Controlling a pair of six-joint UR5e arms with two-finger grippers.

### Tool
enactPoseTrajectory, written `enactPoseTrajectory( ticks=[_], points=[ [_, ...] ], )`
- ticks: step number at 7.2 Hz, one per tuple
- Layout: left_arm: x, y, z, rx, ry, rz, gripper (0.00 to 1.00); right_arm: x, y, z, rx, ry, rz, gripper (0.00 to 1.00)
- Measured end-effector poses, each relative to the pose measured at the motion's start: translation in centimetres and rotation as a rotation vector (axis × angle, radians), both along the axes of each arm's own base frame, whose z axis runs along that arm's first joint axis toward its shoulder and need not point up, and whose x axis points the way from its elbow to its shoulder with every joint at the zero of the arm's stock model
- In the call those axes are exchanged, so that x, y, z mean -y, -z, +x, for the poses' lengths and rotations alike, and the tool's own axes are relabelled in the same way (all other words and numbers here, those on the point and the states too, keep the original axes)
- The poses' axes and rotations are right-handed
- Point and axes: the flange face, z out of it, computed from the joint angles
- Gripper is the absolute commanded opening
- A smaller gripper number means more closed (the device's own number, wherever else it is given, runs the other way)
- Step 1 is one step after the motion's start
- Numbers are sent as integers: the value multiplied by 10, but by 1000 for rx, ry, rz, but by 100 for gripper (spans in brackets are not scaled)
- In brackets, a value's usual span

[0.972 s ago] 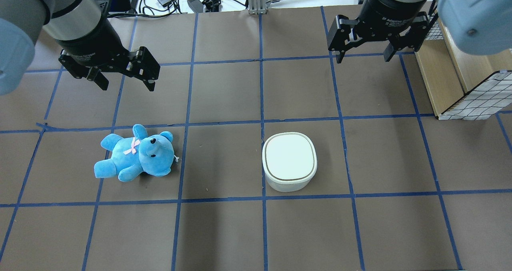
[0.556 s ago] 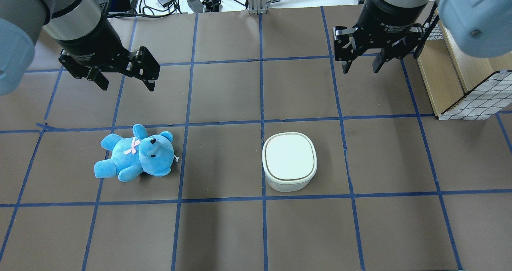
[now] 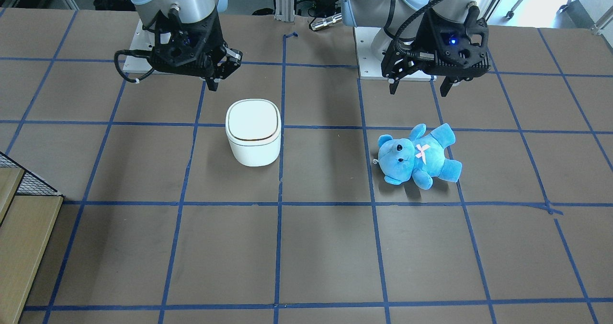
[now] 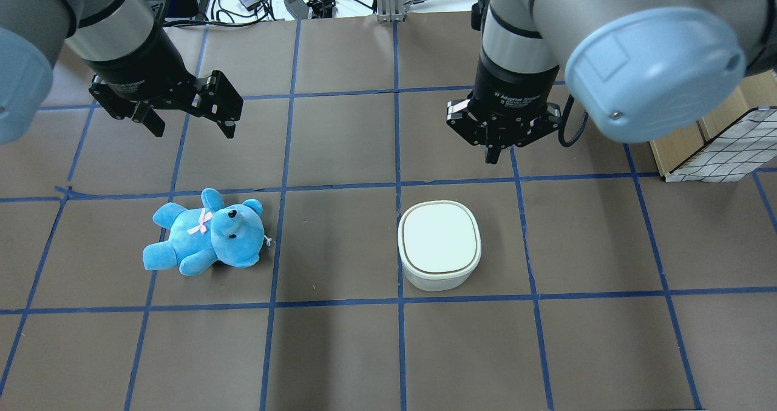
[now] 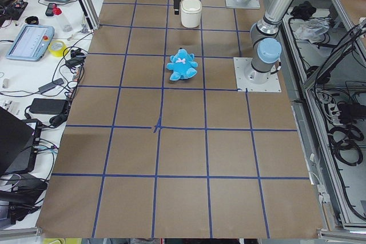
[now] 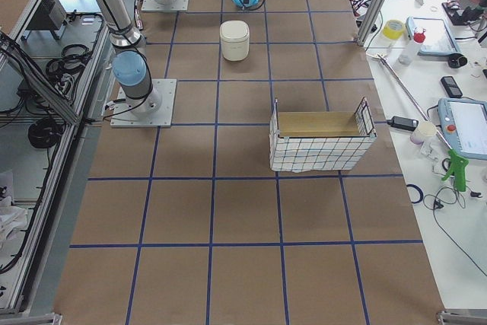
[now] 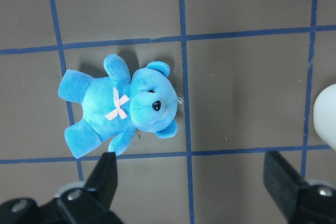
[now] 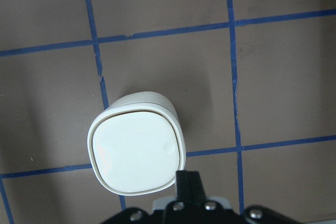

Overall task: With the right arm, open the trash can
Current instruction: 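Move the right gripper down onto the white trash can lid, then press the lid with the right gripper, then lift away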

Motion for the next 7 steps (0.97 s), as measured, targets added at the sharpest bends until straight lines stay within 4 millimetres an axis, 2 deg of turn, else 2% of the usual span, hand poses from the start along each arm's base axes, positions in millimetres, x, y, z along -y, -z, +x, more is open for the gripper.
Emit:
enactPoseTrajectory(
  ticks=[2,4,5,7],
  points=[
    [0,0,0,0,1,0,100,-14,55,22,-8,-3,9,0],
    [0,0,0,0,1,0,100,-22,111,31,-20,-10,22,0],
    [0,0,0,0,0,0,100,-22,131,31,-26,-11,35,0],
    [0,0,0,0,0,0,100,-21,153,32,-38,-15,61,0]
  ],
)
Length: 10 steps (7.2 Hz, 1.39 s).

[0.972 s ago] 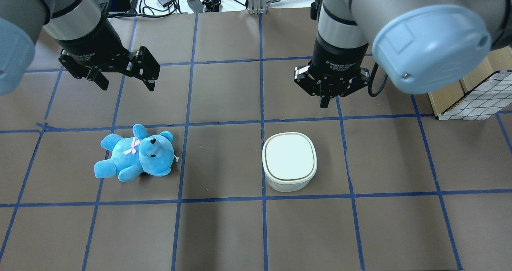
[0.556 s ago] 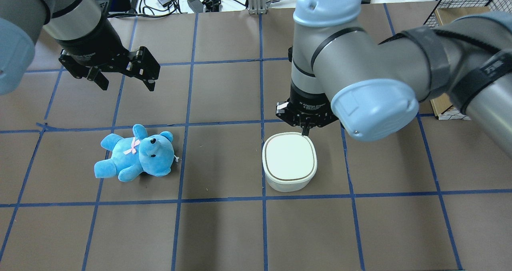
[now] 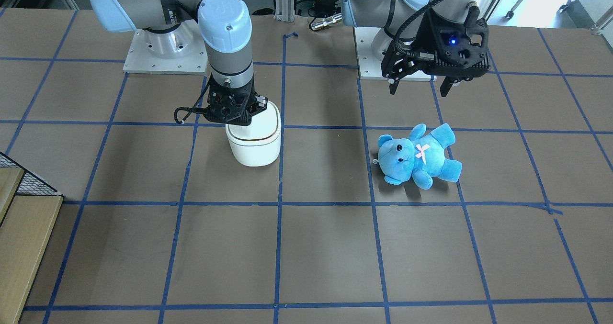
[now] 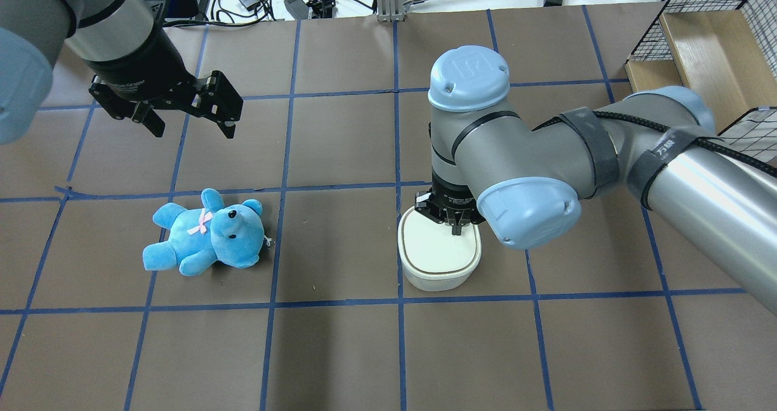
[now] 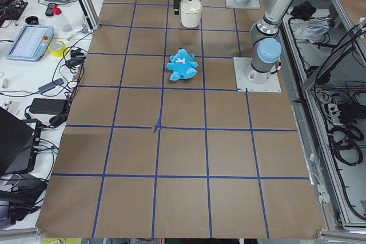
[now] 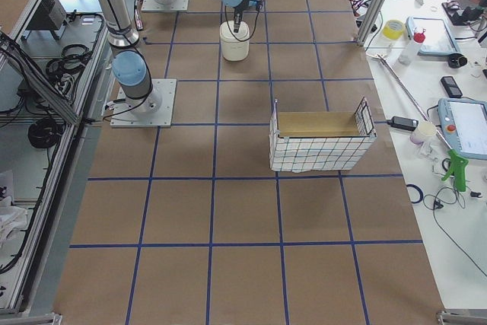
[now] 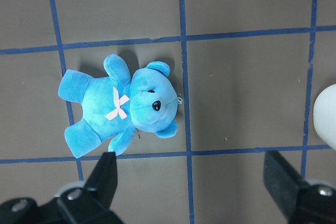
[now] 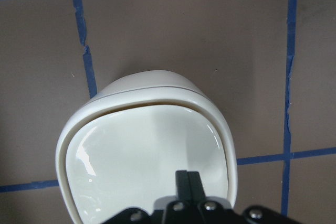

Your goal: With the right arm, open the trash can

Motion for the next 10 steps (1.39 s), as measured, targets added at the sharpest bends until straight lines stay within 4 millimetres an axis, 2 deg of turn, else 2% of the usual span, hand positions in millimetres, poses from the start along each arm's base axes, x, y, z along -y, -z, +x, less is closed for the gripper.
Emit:
enactPoseTrajectory(
  ticks=[2,3,4,5,7,8,9,10],
  points=[
    [0,0,0,0,0,0,100,1,8,0,-6,-2,13,0],
    [0,0,0,0,0,0,100,1,10,0,-8,-1,17,97],
    [0,0,0,0,0,0,100,1,6,0,-8,1,8,100],
    [0,0,0,0,0,0,100,1,-16,0,6,2,-32,100],
    [0,0,0,0,-1,0,100,3,-86,-4,33,2,-115,100],
    [0,0,0,0,-1,0,100,12,-123,-10,35,4,-140,100],
    [0,0,0,0,0,0,100,27,-159,-25,37,5,-170,100],
    [0,0,0,0,1,0,100,44,-189,-51,39,9,-205,100]
  ],
)
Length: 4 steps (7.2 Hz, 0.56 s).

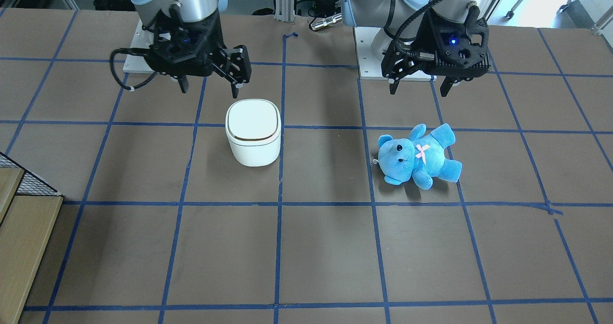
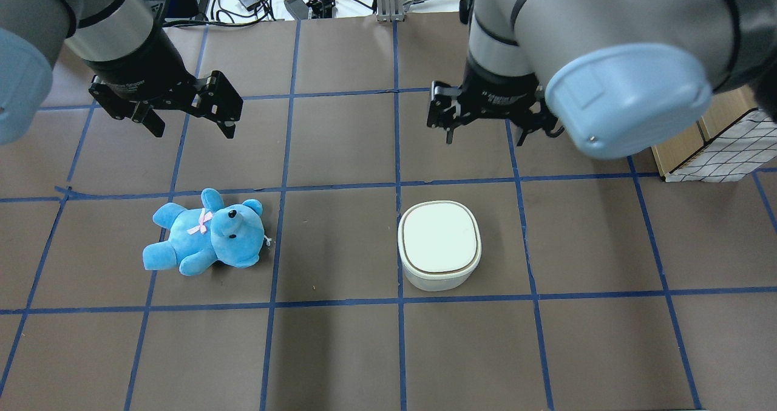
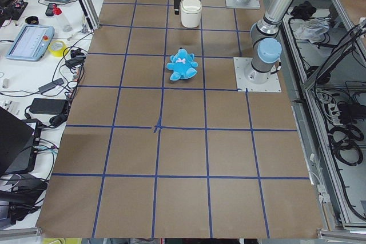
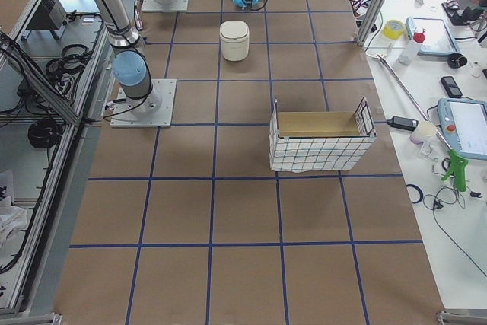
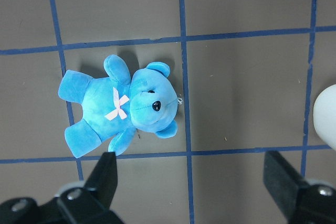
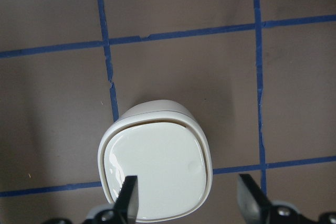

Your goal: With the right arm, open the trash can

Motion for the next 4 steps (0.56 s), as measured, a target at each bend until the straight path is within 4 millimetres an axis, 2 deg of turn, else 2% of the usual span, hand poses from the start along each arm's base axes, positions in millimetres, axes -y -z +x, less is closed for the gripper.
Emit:
enactPoseTrajectory(
  ticks=[1,2,4],
  points=[
    [0,0,0,0,0,0,100,13,-21,-25,-1,1,-27,100],
    [0,0,0,0,0,0,100,21,-30,-42,-5,-5,-37,100],
    [0,0,0,0,0,0,100,23,-29,-52,-2,-26,-12,100]
  ],
)
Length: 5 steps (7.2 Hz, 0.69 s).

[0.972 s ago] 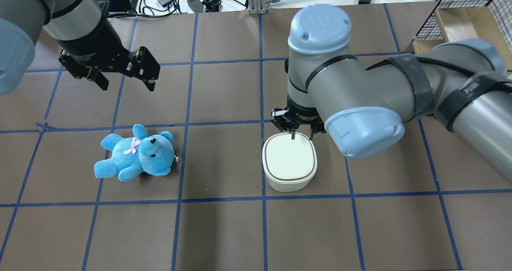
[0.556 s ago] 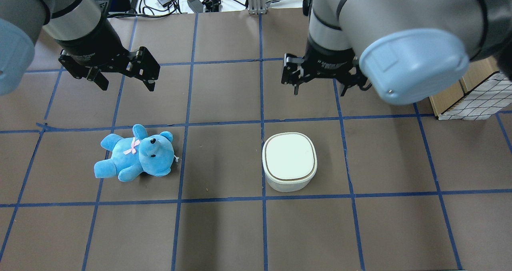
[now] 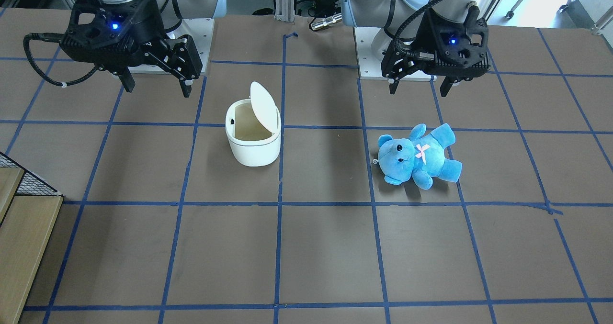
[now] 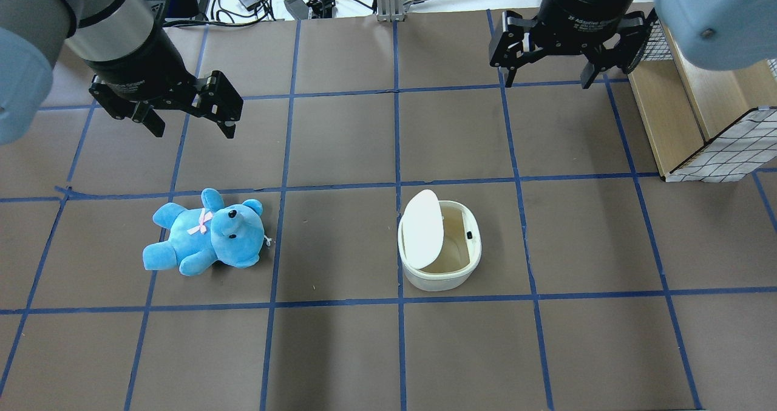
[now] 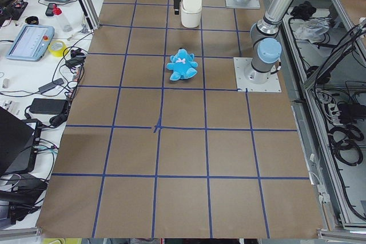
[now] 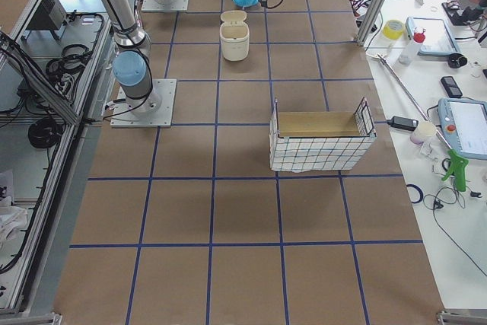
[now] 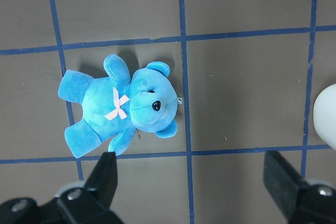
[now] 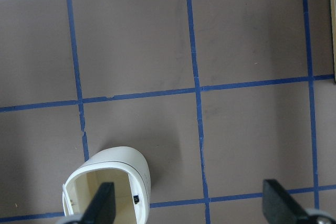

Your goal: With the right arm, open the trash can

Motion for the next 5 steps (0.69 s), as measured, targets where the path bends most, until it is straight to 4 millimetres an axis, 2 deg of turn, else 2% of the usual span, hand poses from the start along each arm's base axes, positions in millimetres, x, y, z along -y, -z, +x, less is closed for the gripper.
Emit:
enactPoseTrajectory(
  ticks=[5],
  points=[
    [0,0,0,0,0,0,100,0,-2,0,7,-42,4,100]
  ],
)
